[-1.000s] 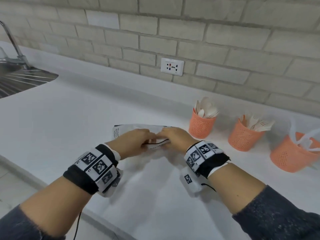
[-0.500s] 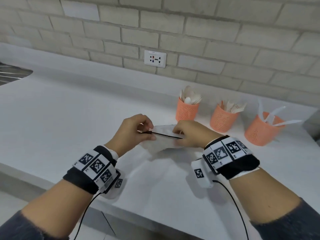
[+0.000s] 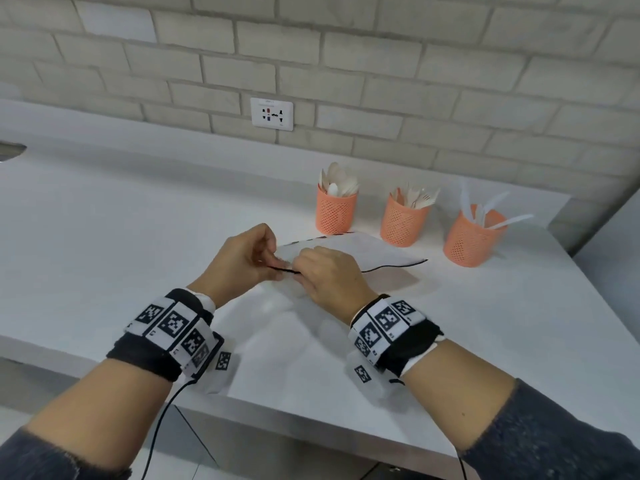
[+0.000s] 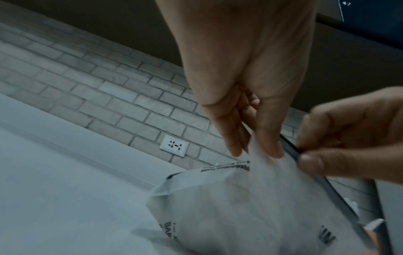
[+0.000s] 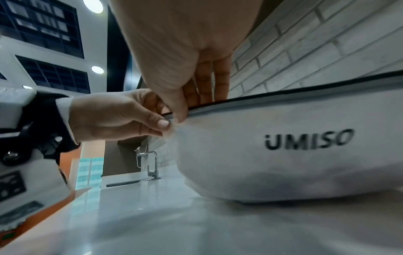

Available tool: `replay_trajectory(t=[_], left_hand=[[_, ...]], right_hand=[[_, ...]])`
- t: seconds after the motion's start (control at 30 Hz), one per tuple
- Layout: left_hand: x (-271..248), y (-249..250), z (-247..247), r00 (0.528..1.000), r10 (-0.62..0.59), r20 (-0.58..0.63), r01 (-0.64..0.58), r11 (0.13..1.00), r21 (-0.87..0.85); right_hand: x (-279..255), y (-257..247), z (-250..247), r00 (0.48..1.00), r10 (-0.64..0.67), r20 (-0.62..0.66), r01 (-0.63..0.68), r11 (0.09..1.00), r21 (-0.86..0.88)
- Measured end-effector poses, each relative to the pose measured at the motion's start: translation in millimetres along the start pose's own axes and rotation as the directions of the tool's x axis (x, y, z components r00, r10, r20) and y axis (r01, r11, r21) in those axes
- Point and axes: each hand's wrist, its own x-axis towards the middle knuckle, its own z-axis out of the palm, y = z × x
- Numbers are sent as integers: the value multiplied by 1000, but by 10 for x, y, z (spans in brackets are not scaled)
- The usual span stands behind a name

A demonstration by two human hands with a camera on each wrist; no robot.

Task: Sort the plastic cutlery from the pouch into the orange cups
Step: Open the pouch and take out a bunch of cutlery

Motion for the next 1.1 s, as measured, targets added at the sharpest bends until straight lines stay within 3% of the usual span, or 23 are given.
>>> replay_trajectory(t=[0.17, 0.33, 0.4, 0.47, 0.57, 0.67, 0.77, 0.83, 0.93, 1.0, 1.1], left_hand=[[-75, -160, -269, 984, 3, -177, 14, 995, 97], [-7, -213, -234, 973, 13, -230, 48, 964, 260], [48, -197, -199, 977, 24, -213, 53, 937, 346], [89, -135, -128, 993, 5, -114, 43, 907, 418], [116, 33, 81, 996, -69, 56, 31, 859, 511], [163, 117, 316, 991, -42, 127, -49, 765, 642], [239, 156, 412, 997, -45, 58, 3, 819, 574], [300, 175, 421, 994, -114, -3, 103, 891, 442], [341, 233, 423, 982, -177, -57, 185, 965, 188], [355, 290, 433, 985, -111, -130, 128, 984, 127], [348, 359, 445, 955, 129, -266, -87, 983, 164]], right_hand=[[-332, 413, -25, 982, 168, 90, -146, 966, -215], [-775, 851, -201, 881, 446, 155, -383, 867, -319], [-914, 980, -253, 836, 526, 154, -455, 823, -340], [-1010, 1054, -276, 817, 560, 137, -491, 801, -343], [-1080, 1073, -325, 816, 564, 127, -503, 801, -326], [-1084, 1076, -461, 784, 589, 193, -502, 786, -360], [-1070, 1059, -581, 759, 606, 239, -523, 786, -330], [-1010, 973, -613, 826, 521, 216, -513, 853, -96], [-796, 733, -534, 940, 275, 203, -325, 905, 275], [-672, 620, -381, 947, 222, 231, -291, 899, 327], [-539, 519, -243, 870, 323, 372, -426, 872, 240]])
